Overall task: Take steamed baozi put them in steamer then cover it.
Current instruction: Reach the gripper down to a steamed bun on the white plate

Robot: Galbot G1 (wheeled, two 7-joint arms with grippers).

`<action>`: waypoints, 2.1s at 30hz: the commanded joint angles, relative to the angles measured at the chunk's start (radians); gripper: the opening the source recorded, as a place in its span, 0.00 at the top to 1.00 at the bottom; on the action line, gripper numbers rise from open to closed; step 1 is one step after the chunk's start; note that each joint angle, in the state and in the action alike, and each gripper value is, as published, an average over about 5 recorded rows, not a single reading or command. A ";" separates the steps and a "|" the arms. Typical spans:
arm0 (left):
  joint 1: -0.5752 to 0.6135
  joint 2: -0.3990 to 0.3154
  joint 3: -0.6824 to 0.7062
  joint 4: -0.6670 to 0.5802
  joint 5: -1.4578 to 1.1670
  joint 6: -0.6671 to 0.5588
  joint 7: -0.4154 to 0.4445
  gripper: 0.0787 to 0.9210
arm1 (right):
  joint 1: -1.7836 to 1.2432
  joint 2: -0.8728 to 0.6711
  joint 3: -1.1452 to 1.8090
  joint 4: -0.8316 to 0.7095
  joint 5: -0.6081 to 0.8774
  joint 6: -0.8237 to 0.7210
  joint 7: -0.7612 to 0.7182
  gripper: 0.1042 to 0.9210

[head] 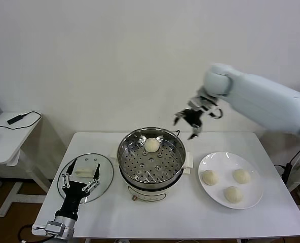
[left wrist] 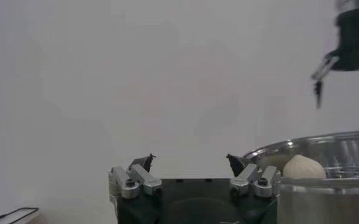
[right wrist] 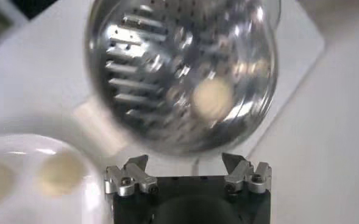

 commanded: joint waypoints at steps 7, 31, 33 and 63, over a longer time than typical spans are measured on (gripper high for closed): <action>-0.008 -0.005 0.004 0.009 0.005 0.005 0.001 0.12 | -0.150 -0.324 -0.159 0.118 0.196 -0.244 0.109 0.12; -0.008 -0.006 0.002 0.016 0.011 -0.001 0.000 0.12 | -0.363 -0.190 -0.022 0.006 0.051 -0.284 0.281 0.12; -0.007 -0.005 0.001 0.017 0.011 -0.001 0.000 0.12 | -0.375 -0.183 -0.014 -0.001 0.046 -0.283 0.282 0.12; -0.006 0.001 -0.004 0.024 0.004 -0.011 -0.004 0.12 | -0.340 -0.180 -0.003 0.012 0.029 -0.275 0.251 0.35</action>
